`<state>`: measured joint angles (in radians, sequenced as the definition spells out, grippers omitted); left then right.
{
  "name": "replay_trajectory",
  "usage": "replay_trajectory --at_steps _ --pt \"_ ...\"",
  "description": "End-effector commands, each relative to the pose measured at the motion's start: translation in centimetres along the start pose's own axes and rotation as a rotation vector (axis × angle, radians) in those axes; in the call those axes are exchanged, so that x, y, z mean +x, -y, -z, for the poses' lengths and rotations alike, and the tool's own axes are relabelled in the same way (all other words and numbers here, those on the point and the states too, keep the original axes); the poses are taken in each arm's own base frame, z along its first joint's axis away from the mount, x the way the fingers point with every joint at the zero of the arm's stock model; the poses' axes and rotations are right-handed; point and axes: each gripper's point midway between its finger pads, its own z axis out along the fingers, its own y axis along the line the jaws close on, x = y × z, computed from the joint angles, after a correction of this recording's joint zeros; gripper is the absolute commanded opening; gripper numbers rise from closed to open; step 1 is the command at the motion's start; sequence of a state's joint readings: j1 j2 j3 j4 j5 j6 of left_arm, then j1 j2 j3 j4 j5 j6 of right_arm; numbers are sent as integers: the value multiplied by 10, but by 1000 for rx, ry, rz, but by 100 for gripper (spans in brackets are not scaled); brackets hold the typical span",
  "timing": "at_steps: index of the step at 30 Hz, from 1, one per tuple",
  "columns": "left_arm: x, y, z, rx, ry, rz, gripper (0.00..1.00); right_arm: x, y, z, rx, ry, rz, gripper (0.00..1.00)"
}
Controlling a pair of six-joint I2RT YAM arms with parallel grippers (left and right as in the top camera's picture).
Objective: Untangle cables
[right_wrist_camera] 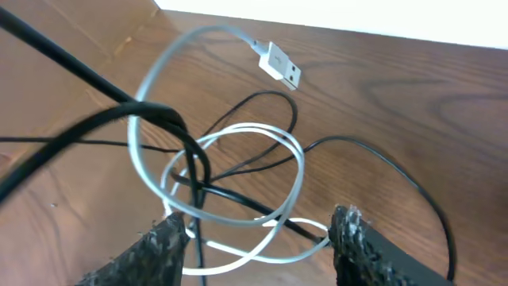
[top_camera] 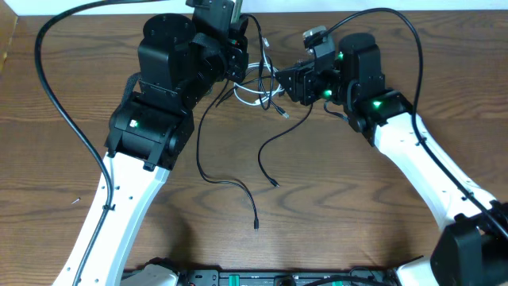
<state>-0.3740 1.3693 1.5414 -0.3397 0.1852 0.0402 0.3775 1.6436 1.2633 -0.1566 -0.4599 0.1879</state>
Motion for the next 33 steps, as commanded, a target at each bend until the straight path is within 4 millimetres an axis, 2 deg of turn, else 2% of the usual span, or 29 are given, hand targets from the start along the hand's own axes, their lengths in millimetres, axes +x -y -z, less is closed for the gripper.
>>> replay_trajectory --at_steps 1,6,15,18,19,22,27,33 --pt "-2 0 0 3 7 17 7 9 -4 -17 -57 -23 90 56" --pt "-2 0 0 3 6 20 8 3 -5 -30 -89 20 119 57" --pt "-2 0 0 3 7 46 8 -14 -16 -38 -134 107 175 56" --pt "-2 0 0 4 7 54 7 -21 -14 -38 -116 136 187 46" --pt "-2 0 0 4 8 58 7 -23 -8 -39 -86 143 175 39" --pt "-7 0 3 4 22 58 7 -22 14 -40 30 143 104 1" --pt "-35 -8 25 -18 126 46 8 1 60 -35 175 58 -28 1" --pt "-74 -44 75 -124 274 40 7 37 120 -12 295 -71 -172 1"
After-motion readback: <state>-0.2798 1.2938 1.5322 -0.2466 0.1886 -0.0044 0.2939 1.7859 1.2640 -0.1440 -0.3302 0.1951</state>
